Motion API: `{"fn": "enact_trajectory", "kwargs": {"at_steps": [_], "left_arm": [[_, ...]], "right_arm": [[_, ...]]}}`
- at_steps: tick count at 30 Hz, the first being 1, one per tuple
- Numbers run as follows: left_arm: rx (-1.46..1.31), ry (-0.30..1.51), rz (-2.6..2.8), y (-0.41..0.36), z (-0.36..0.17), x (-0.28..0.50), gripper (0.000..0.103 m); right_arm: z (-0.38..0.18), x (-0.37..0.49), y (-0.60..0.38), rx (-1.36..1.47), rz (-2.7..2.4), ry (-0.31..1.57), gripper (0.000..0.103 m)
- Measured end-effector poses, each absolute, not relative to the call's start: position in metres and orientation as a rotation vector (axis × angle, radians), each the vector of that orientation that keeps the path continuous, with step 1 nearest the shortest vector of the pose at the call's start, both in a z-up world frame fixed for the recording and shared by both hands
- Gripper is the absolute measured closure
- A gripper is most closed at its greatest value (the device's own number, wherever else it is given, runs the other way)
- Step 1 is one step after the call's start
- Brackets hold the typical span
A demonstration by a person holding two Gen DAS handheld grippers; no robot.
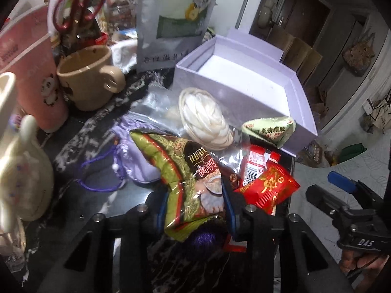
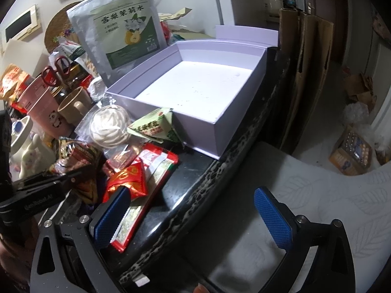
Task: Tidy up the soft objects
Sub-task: 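Grasp the gold-green cereal packet with the left tool while the right tool grasps the red candy packet, then lift the cereal packet with the left tool while the right tool lifts the red candy packet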
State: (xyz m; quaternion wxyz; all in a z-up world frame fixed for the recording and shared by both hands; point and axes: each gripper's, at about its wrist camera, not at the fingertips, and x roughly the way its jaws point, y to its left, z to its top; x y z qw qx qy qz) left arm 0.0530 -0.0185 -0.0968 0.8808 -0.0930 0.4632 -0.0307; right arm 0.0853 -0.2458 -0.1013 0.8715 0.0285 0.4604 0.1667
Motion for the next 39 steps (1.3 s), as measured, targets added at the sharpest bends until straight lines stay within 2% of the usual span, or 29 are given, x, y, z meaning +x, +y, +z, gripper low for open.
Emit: {"fn": "enact_trajectory", "kwargs": {"at_steps": [12, 14, 16, 23, 28, 30, 39], "left_arm": [[-0.208, 0.904, -0.006, 0.014, -0.067, 0.008, 0.065], [-0.221, 0.907, 0.003, 0.018, -0.069, 0.004, 0.065], [-0.232, 0.911, 0.008, 0.021, -0.071, 0.001, 0.065], [-0.242, 0.916, 0.015, 0.022, -0.074, -0.005, 0.065], [-0.237, 0.905, 0.011, 0.021, -0.072, -0.005, 0.066], [-0.232, 0.895, 0.008, 0.02, -0.07, -0.006, 0.07], [-0.259, 0.909, 0.016, 0.019, -0.086, -0.004, 0.07]], "right_arm": [[-0.107, 0.074, -0.212, 0.056, 0.475, 0.96, 0.002], [-0.108, 0.076, -0.204, 0.047, 0.501, 0.955, 0.006], [-0.111, 0.078, -0.196, 0.035, 0.519, 0.953, 0.017], [-0.126, 0.087, -0.18, 0.003, 0.522, 0.947, 0.04], [-0.126, 0.085, -0.181, 0.0, 0.514, 0.917, 0.067], [-0.124, 0.084, -0.182, 0.002, 0.512, 0.909, 0.071], [-0.119, 0.068, -0.188, -0.007, 0.524, 0.879, 0.073]]}}
